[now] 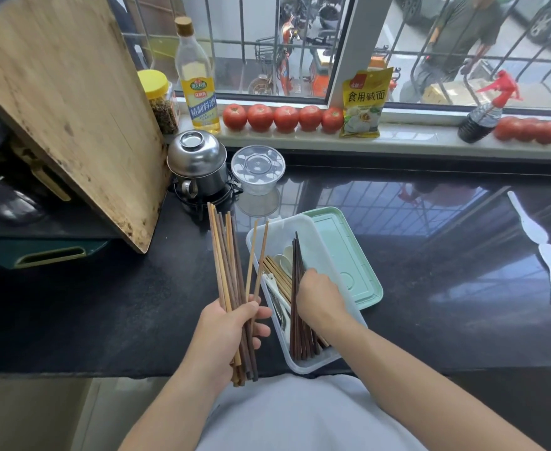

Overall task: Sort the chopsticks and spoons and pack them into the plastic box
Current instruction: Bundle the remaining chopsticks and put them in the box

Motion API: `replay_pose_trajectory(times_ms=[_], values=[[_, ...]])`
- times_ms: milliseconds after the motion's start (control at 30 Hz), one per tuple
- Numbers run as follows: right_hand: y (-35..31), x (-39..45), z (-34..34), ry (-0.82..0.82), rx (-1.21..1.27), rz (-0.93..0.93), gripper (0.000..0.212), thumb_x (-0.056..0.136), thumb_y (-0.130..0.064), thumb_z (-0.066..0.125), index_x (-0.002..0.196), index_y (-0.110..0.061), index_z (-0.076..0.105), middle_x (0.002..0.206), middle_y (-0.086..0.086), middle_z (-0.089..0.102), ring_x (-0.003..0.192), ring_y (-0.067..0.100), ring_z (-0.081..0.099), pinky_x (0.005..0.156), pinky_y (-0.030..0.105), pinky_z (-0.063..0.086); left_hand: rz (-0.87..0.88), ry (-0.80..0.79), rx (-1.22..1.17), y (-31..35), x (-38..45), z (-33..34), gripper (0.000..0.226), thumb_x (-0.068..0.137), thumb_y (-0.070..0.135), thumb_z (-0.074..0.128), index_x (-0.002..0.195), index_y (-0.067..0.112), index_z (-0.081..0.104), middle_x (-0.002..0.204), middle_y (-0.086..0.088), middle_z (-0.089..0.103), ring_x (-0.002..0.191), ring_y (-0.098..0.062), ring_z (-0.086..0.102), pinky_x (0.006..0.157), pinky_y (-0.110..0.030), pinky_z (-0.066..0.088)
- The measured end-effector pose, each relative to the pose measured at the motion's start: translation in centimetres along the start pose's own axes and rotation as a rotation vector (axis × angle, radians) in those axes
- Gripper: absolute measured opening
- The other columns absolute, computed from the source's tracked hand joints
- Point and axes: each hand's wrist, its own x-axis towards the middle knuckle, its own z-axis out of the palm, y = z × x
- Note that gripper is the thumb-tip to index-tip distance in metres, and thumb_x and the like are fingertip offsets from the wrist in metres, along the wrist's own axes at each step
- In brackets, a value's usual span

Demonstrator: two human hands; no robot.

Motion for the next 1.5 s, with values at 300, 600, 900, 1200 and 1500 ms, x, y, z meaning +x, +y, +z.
replay_pose_trajectory(times_ms=[300, 600, 900, 1200, 1500], values=[[0.7, -1.5, -1.2, -0.004, 0.058, 0.015, 0.018, 0.101, -0.020, 0.048, 0.085, -0.012, 0.051, 0.098, 0.016, 0.069, 0.085, 0.036, 0.059, 0.069, 0.032, 0.040, -0.008, 0.040, -0.033, -0.1, -0.3, -0.4, 0.014, 0.100, 0.013, 0.064, 0.113, 0.010, 0.067, 0.095, -0.012, 0.078, 0.076, -0.024, 0.075, 0.064, -0.035, 0.057], [-1.9, -7.0, -3.4, -0.243, 0.867, -0.064, 0.023, 0.100, -0.031, 0.056, 0.088, -0.017, 0.069, 0.066, -0.005, 0.067, 0.044, 0.014, 0.054, 0.041, 0.024, 0.043, -0.008, -0.038, 0.004, -0.1, -0.4, 0.3, 0.016, 0.098, 0.009, 0.066, 0.113, 0.004, 0.069, 0.093, -0.020, 0.076, 0.074, -0.026, 0.072, 0.063, -0.036, 0.057], [0.5, -3.1, -5.1, 0.142, 0.716, 0.106, 0.023, 0.094, -0.019, 0.048, 0.081, -0.008, 0.063, 0.071, 0.009, 0.071, 0.058, 0.023, 0.071, 0.057, 0.033, 0.053, -0.015, 0.056, 0.052, -0.6, -0.1, -0.3, 0.013, 0.099, 0.012, 0.065, 0.111, 0.007, 0.068, 0.092, -0.018, 0.076, 0.066, -0.023, 0.070, 0.056, -0.033, 0.058], [-0.5, 0.7, -0.2, -0.098, 0.159, 0.033, 0.019, 0.094, -0.019, 0.051, 0.082, -0.007, 0.062, 0.076, 0.009, 0.059, 0.077, 0.031, 0.061, 0.067, 0.036, 0.052, -0.019, 0.104, -0.021, -0.9, -0.2, -0.7, 0.019, 0.098, 0.022, 0.069, 0.114, 0.012, 0.067, 0.083, -0.009, 0.068, 0.062, -0.020, 0.064, 0.053, -0.032, 0.052], [1.1, -0.7, -2.1, 0.027, 0.196, -0.001, 0.034, 0.101, -0.033, 0.047, 0.080, -0.011, 0.062, 0.079, 0.008, 0.066, 0.078, 0.031, 0.064, 0.074, 0.041, 0.056, -0.034, 0.069, -0.044, -0.7, -0.7, -0.9, 0.015, 0.101, 0.011, 0.061, 0.115, 0.012, 0.067, 0.097, -0.014, 0.076, 0.073, -0.024, 0.071, 0.066, -0.036, 0.059]])
